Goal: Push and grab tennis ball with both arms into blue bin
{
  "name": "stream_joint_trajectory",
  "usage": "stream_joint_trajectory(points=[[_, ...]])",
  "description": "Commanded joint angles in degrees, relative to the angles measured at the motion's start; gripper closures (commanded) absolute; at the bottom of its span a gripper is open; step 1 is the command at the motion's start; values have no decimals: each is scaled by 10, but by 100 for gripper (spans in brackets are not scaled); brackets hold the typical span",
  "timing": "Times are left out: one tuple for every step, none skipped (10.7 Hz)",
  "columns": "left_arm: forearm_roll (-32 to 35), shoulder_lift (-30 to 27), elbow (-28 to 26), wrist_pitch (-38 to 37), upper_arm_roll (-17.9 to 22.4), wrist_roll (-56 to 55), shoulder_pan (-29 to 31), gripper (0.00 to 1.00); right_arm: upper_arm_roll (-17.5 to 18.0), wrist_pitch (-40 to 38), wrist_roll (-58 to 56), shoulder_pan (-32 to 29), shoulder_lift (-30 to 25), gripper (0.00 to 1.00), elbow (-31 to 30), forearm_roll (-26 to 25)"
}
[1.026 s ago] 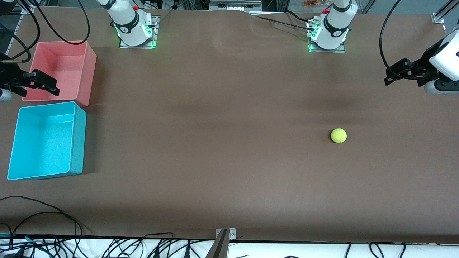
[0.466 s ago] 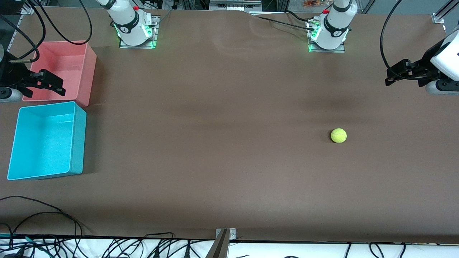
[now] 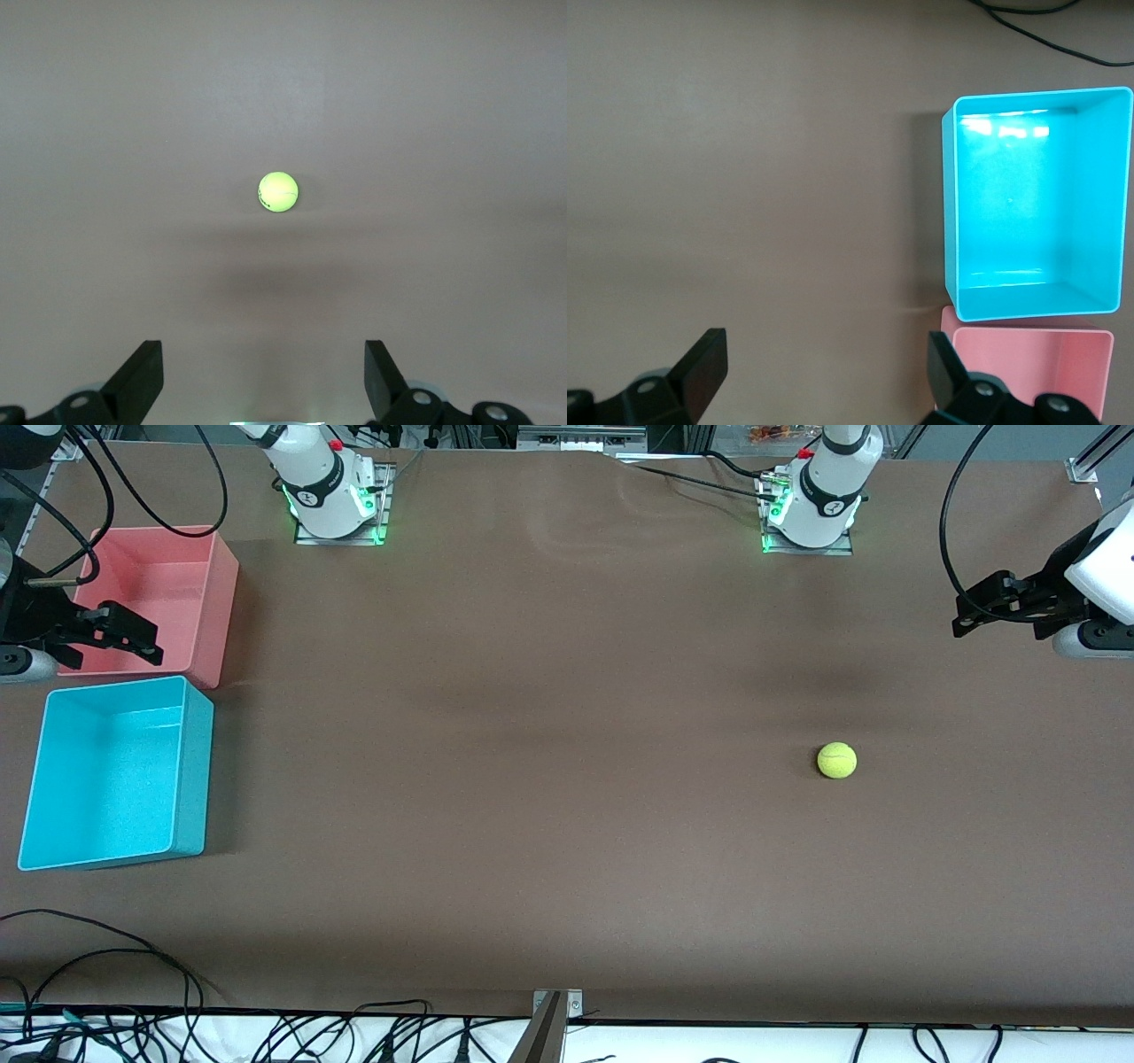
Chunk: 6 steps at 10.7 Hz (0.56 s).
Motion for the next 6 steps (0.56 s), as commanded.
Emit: stream_joint_trajectory(points=[[12,-10,-12,12,-4,1,2,0,-1,2,3,-1,-1,0,3,6],[10,-11,-22,37,-5,1,1,0,-1,2,3,-1,-1,0,3,8],[11,-11,-23,38,-5,1,0,0,-1,2,3,-1,-2,0,3,9],[10,-11,-24,38,-4,1,2,0,-1,2,3,-1,-3,0,3,9],[14,-11,-33,38,-4,-1,2,0,-1,1,3,-1,-3,0,2,10],[15,-13,-38,39,-4,-2,2,0,-1,1,2,-1,-3,0,3,10]])
